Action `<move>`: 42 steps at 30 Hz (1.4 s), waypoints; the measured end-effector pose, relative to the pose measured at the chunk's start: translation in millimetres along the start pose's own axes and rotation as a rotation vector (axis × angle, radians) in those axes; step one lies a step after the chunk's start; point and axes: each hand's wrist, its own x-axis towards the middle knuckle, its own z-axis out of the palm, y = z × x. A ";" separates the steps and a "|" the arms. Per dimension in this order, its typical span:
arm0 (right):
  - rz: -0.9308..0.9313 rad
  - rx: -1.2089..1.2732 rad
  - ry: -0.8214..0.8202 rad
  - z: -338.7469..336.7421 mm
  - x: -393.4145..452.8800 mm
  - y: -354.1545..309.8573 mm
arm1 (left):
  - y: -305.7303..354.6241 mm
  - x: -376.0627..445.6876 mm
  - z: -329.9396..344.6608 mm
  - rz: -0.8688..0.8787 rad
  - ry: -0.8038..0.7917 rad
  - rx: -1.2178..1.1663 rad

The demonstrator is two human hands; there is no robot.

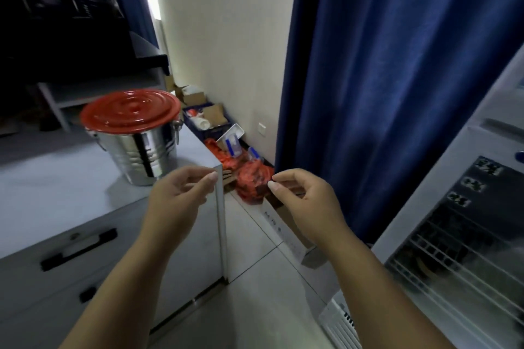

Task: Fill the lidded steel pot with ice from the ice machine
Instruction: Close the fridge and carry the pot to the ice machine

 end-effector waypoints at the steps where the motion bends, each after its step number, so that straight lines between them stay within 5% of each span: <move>1: -0.013 0.004 -0.015 8.4 6.8 -3.3 | -0.8 4.9 -8.7 0.008 0.017 0.019; 24: -0.042 0.061 0.090 196.7 170.7 -52.3 | -47.1 158.9 -186.9 0.039 0.285 0.173; 30: -0.005 0.024 0.000 212.4 196.3 -49.6 | -68.7 182.7 -192.0 -0.034 0.376 0.257; 42: 0.040 0.120 -0.272 234.7 257.5 -37.6 | -98.5 229.9 -176.4 -0.207 0.290 0.201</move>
